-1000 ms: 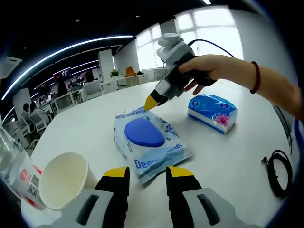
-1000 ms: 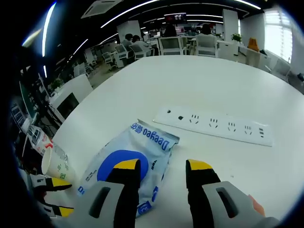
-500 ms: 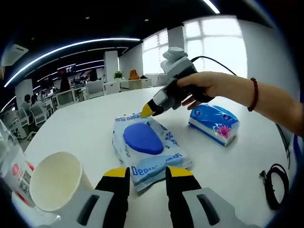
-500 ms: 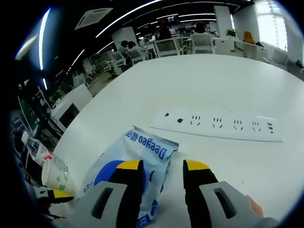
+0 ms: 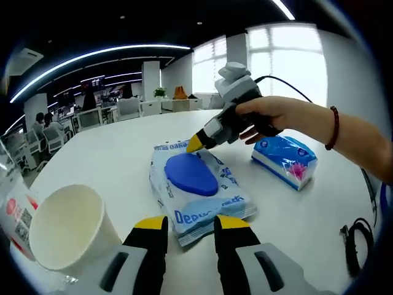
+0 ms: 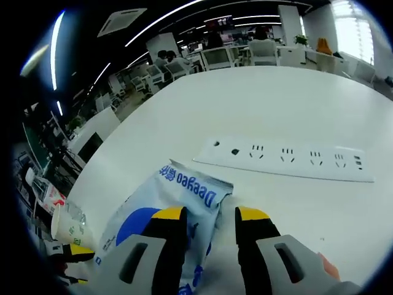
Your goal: Arrange the tabletop items into an orderly group along one side of the table until the central work area is clear of visible clutter.
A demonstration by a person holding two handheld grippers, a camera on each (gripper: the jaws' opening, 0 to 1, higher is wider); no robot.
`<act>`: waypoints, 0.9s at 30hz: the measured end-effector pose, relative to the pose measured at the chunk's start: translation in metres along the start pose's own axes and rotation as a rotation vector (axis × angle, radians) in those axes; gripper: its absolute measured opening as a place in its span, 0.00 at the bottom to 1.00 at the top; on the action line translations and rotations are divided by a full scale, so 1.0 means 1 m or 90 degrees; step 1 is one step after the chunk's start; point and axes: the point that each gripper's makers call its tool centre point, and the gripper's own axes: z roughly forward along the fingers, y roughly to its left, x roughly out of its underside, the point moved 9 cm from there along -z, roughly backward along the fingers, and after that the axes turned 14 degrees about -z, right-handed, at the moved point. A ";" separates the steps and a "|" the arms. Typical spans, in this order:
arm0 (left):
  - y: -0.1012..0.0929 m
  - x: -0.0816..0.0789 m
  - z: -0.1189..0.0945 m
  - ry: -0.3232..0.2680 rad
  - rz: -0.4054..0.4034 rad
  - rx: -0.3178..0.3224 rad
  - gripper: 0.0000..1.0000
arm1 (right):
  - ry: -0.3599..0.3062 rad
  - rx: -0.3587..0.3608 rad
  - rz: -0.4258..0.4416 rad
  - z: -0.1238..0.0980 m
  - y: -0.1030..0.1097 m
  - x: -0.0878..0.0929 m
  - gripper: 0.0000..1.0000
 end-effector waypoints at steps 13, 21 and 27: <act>-0.003 0.004 0.000 0.011 -0.007 0.006 0.29 | -0.001 -0.012 0.020 0.001 0.003 0.002 0.17; -0.003 0.007 0.001 0.016 -0.039 0.015 0.24 | -0.002 -0.006 0.020 0.003 0.004 0.003 0.16; -0.001 0.006 0.003 0.003 -0.066 0.012 0.18 | -0.006 -0.003 0.020 0.004 0.005 0.005 0.11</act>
